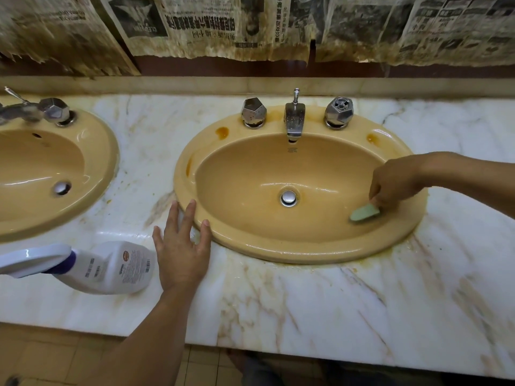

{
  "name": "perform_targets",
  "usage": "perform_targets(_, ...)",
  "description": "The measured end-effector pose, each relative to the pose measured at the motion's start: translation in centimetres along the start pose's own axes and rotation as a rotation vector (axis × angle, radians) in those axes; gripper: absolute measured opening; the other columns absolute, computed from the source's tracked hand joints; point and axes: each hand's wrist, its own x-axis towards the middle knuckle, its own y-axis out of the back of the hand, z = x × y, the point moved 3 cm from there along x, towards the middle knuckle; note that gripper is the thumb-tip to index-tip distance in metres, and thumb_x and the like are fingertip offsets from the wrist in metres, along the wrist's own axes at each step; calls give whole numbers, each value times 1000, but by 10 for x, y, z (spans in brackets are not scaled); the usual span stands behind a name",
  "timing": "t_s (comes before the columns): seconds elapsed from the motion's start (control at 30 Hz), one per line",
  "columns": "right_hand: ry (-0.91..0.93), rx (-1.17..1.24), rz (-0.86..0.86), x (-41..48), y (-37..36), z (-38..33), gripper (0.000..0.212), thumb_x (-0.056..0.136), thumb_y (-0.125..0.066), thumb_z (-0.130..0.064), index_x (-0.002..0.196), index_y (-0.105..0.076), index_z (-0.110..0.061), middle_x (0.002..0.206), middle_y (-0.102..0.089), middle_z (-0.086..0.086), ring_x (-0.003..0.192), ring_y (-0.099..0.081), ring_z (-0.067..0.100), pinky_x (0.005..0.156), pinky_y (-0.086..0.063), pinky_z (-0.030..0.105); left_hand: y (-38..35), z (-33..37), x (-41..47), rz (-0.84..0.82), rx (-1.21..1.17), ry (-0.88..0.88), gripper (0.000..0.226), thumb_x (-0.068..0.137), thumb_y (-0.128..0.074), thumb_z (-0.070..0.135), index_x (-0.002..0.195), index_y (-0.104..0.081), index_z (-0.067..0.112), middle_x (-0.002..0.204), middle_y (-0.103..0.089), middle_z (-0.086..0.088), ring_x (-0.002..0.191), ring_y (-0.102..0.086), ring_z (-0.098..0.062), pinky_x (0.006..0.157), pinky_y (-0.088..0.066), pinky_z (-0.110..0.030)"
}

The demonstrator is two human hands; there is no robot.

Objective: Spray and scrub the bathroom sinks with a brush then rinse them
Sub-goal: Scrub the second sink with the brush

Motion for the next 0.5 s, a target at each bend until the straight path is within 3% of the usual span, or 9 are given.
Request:
perform_targets(0.07, 5, 19, 0, -4, -1, 2, 28, 100, -49, -39, 100, -74, -27, 100, -69, -5, 87, -61, 16, 71, -51, 27, 0, 1, 0, -8, -2, 10, 52, 102, -36, 64, 153, -29, 58, 168, -17, 21, 156, -10, -33, 125, -16, -48)
perform_targets(0.17, -62, -49, 242, -7, 5, 17, 28, 100, -43, -43, 90, -67, -34, 90, -62, -10, 87, -58, 13, 77, -53, 35, 1, 2, -1, -15, -15, 25, 52, 102, -38, 61, 153, -29, 58, 168, -16, 23, 157, -8, -33, 125, -18, -50)
perform_targets(0.3, 109, 120, 55, -11, -19, 12, 24, 101, -49, -44, 92, -71, -39, 91, -66, -15, 87, -58, 6, 79, -50, 28, 1, 1, -1, -11, -1, 7, 51, 103, -38, 60, 153, -30, 57, 169, -16, 21, 157, -8, -31, 126, -11, -47)
perform_targets(0.43, -32, 10, 227, -9, -15, 22, 29, 104, -37, -48, 89, -60, -40, 90, -57, -11, 85, -56, 11, 74, -49, 34, 0, 2, -1, -18, 4, 17, 52, 103, -37, 60, 154, -29, 57, 169, -16, 20, 157, -7, -31, 128, -11, -48)
perform_targets(0.5, -33, -14, 198, -6, -14, 16, 30, 105, -38, -46, 95, -64, -36, 92, -58, -10, 87, -56, 14, 72, -47, 32, 0, 2, -1, -11, 12, 1, 52, 103, -37, 60, 154, -29, 56, 169, -16, 19, 158, -7, -31, 128, -9, -48)
